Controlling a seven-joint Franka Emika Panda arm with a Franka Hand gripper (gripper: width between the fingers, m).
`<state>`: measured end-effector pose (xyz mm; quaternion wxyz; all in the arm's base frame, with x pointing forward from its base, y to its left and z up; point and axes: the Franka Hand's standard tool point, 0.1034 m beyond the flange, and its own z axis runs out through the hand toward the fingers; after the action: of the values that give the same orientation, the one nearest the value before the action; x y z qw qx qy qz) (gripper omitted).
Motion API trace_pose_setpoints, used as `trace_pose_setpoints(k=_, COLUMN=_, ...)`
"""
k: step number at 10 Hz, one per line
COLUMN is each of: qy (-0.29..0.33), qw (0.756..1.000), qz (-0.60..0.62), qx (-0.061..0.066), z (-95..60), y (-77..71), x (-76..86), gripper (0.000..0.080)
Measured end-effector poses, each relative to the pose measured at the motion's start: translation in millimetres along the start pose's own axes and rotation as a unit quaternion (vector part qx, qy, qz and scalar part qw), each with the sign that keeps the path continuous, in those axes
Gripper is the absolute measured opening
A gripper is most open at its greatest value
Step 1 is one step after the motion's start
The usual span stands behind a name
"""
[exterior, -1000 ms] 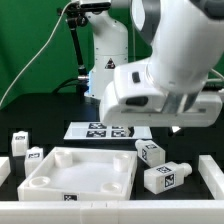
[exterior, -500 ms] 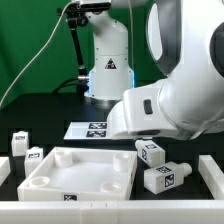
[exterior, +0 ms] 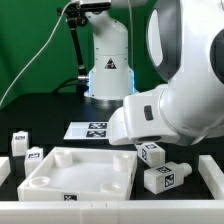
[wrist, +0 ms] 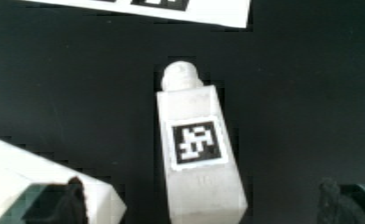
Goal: Assemble one leg
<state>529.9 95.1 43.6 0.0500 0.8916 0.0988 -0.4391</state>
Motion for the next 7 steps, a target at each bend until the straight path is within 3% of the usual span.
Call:
trace_pose_setpoints(k=2, qy=-0.009, qw=1.0, qz=0.004, qx=-0.002, z=9.5, y=-3.8, x=3.2, gripper=0.065)
trace_pose_setpoints(k=7, qy=0.004, qw=1.0, qz=-0.004, qx=-0.008, z=14.2, y=-15.7, x=13.4, gripper=0.065)
